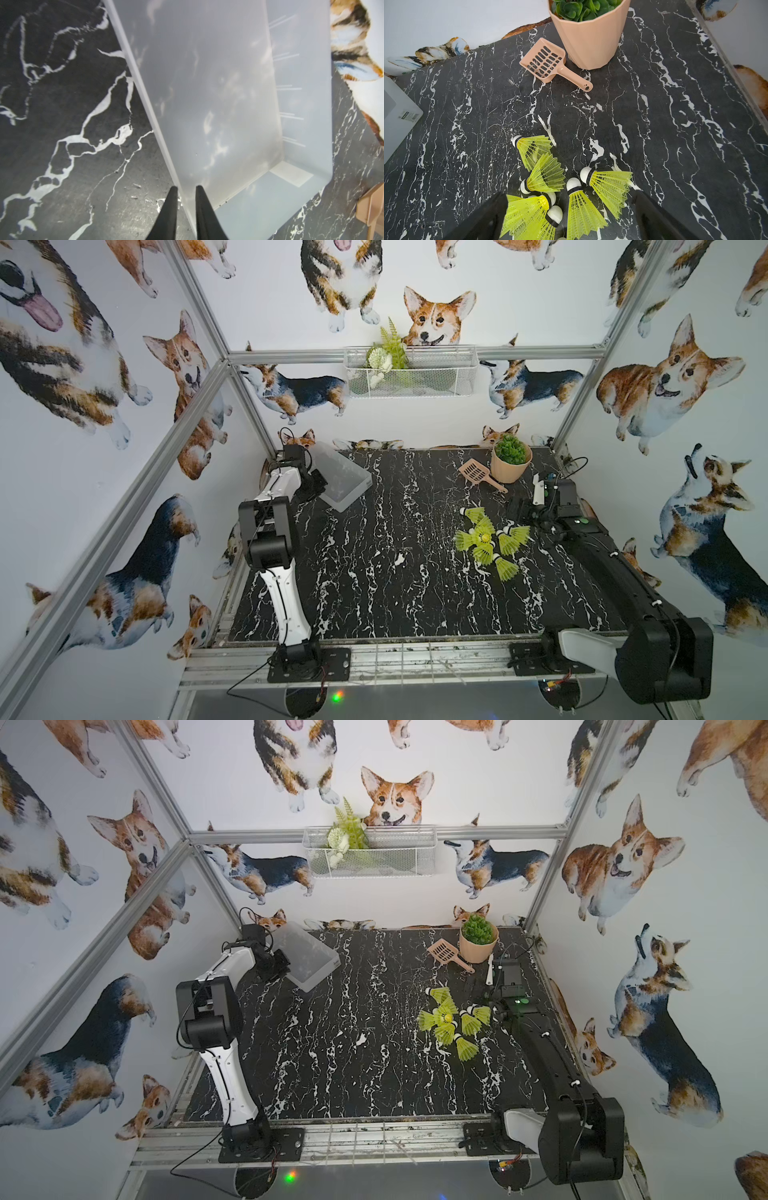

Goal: Put the shuttlecocks into the storage box
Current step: Move the storage box to the center of the board.

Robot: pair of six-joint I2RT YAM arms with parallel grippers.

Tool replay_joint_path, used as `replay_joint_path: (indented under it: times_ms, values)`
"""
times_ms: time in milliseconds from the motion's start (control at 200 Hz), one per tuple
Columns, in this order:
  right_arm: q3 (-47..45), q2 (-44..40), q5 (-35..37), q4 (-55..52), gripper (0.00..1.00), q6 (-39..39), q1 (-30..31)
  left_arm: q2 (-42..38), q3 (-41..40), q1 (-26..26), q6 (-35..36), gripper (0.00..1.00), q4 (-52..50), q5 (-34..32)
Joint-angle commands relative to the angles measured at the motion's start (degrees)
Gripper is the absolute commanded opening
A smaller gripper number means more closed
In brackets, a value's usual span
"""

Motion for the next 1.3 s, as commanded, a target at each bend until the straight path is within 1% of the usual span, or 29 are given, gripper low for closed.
replay_joint_path:
  times_ms: [0,30,110,145,205,285,330,501,686,856,1046,1171,1206,1296]
  values:
    - [-0.3,-0.4,-0.3,-0.3,1.00,0.5,0.0,0.3,0.4,-0.3,1.9,0.20,-2.9,-1.3]
    - [-0.4,-0.6,-0.4,-0.3,1.00,0.7,0.0,0.2,0.5,-0.5,2.1,0.19,-3.0,-1.1]
    - [-0.7,-0.7,-0.7,-0.2,1.00,0.9,0.0,0.1,0.7,-1.2,2.9,0.11,-3.9,-1.1]
    - [-0.8,-0.7,-0.8,-0.2,1.00,1.0,0.1,-0.2,0.7,-1.6,3.3,0.10,-4.3,-1.2]
    - [-0.9,-0.6,-1.1,-0.1,1.00,1.2,0.1,-0.8,0.4,-2.4,4.2,0.05,-4.9,-1.0]
    - [-0.8,-0.5,-1.2,-0.4,1.00,1.3,0.0,-1.8,0.2,-3.8,5.9,0.03,-6.5,-1.4]
    - [-0.8,-0.6,-1.2,-0.5,1.00,1.4,0.0,-2.5,0.0,-4.8,6.6,0.00,-7.5,-1.7]
    - [-0.3,-0.5,-1.8,-1.7,1.00,1.6,0.1,-5.8,-1.6,-9.2,10.2,0.00,-11.2,-3.2]
    - [-0.6,-0.6,-2.8,-2.8,1.00,1.7,0.1,-12.7,-8.7,-15.8,11.8,0.00,-12.1,-5.8]
    - [-1.4,-0.6,-4.7,-3.9,1.00,2.0,0.3,-19.5,-14.7,-21.2,10.9,0.00,-12.2,-8.1]
    - [-2.7,-0.9,-6.7,-4.2,1.00,3.2,1.2,-25.8,-21.5,-26.6,7.7,0.01,-10.2,-10.3]
    - [-3.1,-1.2,-7.9,-4.9,1.00,3.7,1.7,-27.5,-25.3,-29.9,6.1,0.01,-8.6,-12.6]
    - [-3.2,-1.2,-7.9,-5.3,1.00,3.8,1.9,-29.5,-26.1,-30.7,5.9,0.01,-8.1,-12.6]
    - [-3.3,-1.5,-8.1,-6.3,1.00,4.0,2.6,-30.6,-27.8,-32.6,4.6,0.01,-7.1,-13.2]
